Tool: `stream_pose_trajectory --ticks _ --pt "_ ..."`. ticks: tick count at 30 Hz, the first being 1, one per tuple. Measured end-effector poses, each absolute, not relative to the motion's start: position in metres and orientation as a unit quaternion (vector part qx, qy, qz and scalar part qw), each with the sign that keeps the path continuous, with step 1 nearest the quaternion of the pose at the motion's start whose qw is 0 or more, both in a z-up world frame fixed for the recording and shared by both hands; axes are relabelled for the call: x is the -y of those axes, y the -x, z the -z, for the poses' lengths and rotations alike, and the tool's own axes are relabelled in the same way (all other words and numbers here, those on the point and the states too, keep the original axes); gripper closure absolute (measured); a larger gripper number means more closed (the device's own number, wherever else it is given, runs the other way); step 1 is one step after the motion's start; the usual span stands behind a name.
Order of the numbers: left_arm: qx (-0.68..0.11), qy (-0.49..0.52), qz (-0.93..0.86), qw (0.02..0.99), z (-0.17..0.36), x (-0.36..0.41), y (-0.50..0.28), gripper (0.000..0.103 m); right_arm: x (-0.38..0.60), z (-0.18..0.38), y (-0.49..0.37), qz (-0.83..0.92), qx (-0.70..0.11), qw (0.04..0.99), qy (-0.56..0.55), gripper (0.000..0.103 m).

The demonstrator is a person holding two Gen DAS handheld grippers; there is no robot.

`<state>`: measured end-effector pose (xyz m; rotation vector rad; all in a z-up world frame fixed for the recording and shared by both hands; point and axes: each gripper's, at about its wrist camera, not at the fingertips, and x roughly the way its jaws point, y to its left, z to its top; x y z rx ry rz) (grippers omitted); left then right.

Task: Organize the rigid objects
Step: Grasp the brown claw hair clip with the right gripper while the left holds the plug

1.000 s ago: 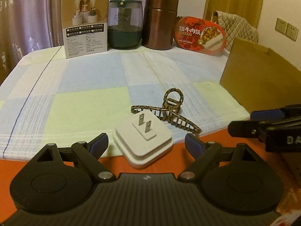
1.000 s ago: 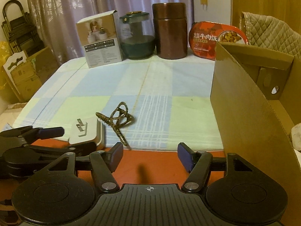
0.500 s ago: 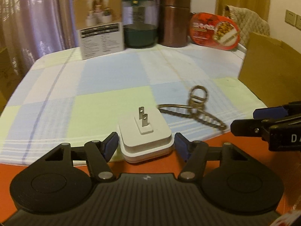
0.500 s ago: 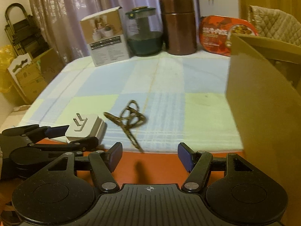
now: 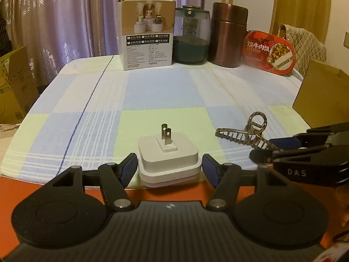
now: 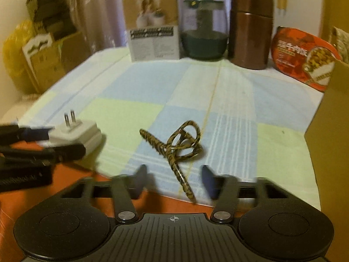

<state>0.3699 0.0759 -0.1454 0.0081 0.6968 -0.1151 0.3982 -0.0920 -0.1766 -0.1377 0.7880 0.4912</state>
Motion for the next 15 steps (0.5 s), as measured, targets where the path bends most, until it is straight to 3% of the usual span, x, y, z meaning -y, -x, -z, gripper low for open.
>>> stream_pose_trajectory --ticks 3,5,15 --pt "-0.343 -0.006 0.06 0.937 0.147 -0.075 -0.369 0.042 0.09 0.178 -0.395 -0.234 -0.374 0.893 0.084 0.094" --pt "-0.344 -0.01 0.062 0.937 0.148 -0.073 -0.367 0.042 0.09 0.177 -0.391 -0.231 -0.371 0.895 0.092 0.098" --pt "-0.368 -0.02 0.078 0.926 0.151 -0.059 -0.339 0.043 0.096 0.163 -0.361 -0.23 -0.373 0.894 0.087 0.102"
